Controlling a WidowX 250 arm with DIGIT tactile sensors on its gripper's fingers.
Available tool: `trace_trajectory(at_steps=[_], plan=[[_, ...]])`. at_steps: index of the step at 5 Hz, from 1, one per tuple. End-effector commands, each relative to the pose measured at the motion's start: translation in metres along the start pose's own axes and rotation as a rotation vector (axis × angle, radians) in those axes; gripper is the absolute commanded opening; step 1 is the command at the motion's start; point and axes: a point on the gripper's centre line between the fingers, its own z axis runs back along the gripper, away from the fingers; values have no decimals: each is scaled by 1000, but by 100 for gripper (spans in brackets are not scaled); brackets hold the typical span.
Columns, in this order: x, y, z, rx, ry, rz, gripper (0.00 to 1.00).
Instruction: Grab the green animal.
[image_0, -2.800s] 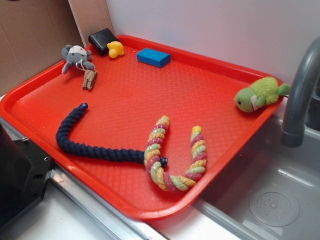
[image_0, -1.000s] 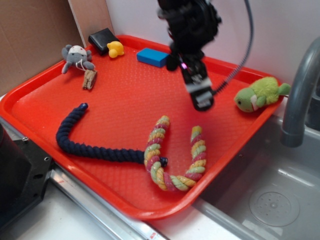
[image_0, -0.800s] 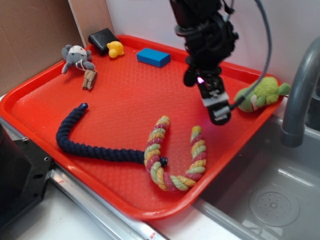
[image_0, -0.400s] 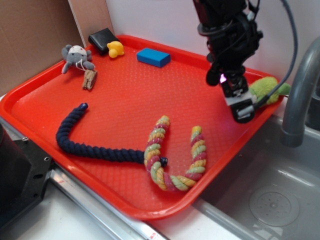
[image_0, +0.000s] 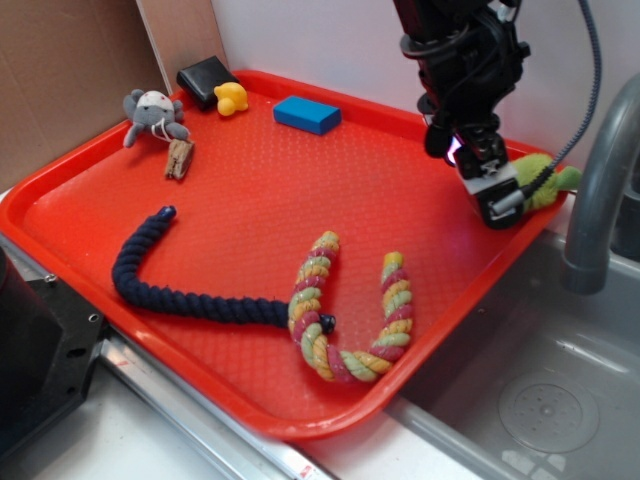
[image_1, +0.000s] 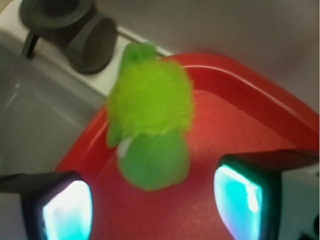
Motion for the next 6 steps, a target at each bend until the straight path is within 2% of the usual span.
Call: trace_trajectory(at_steps=[1, 3, 4, 5, 6], plan=[[24, -22, 2, -108, -125, 149, 100], [45, -11, -11, -61, -70, 126, 100], [48, -2, -7, -62, -70, 143, 0], [43, 4, 10, -43, -75, 128, 0], [14, 0, 41, -20, -100, 101, 0]])
